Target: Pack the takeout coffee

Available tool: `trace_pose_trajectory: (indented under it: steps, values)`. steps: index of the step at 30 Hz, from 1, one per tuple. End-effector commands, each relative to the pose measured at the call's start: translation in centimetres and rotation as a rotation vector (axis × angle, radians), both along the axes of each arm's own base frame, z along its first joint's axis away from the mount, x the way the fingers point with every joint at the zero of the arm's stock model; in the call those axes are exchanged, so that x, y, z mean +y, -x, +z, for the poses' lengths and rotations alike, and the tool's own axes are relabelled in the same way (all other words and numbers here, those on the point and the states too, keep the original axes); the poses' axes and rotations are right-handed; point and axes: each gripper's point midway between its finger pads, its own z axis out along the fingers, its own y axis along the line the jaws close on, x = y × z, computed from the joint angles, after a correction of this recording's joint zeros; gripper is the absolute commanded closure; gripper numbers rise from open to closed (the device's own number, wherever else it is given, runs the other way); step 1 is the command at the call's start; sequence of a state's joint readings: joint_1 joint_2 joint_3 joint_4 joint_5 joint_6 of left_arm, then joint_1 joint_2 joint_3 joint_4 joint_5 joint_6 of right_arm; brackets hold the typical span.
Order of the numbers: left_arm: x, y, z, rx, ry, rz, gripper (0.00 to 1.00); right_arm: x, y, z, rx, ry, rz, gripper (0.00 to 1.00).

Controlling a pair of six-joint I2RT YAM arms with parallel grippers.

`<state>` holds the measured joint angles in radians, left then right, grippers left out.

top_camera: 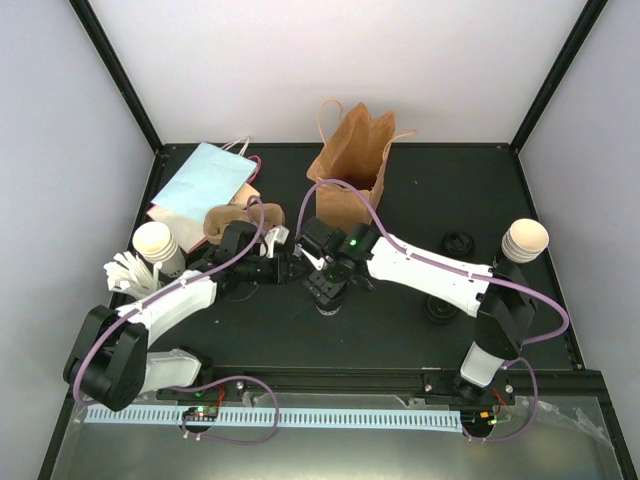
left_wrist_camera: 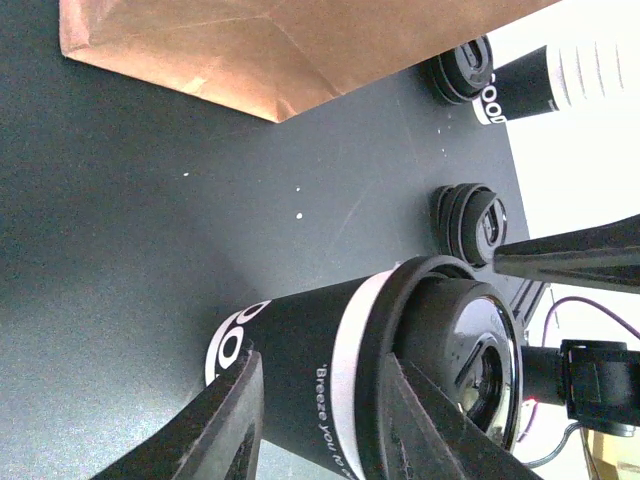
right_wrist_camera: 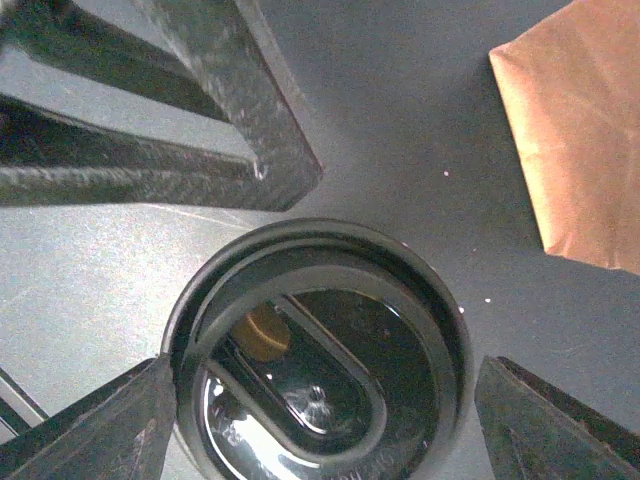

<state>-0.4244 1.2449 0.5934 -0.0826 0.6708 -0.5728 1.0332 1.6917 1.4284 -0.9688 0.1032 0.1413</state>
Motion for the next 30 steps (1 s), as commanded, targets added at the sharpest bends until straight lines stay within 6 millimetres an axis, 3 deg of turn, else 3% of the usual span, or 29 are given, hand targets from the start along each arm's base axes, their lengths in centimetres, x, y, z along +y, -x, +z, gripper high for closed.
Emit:
trace_pose_trajectory:
  steps: [1,9,17,23,26,30]
  values:
    - [0.7,-0.1,0.6,-0.036,-0.025,0.016,0.64,0.8,-0.5,2.1,-0.033,-0.02,-0.01,0.15]
    - [1.3,0.2,2.1,-0.099,-0.068,0.006,0.54,1.2,-1.0,4.0,-0.067,-0.052,-0.029,0.12]
    - [0.8,2.4,4.3,-0.242,-0.134,-0.077,0.03,-0.6,-1.8,5.5,-0.038,-0.19,-0.114,0.15]
    - [-0.1,3.3,5.3,-0.319,-0.346,-0.076,0.01,-3.8,-3.7,6.3,-0.036,-0.318,-0.259,0.17]
    - [-0.2,3.3,4.8,-0.271,-0.418,-0.026,0.01,-5.2,-3.8,5.3,0.003,-0.362,-0.313,0.21]
    - [-1.0,4.1,4.3,-0.203,-0.373,0.011,0.01,-6.1,-3.3,4.1,0.043,-0.411,-0.343,0.25]
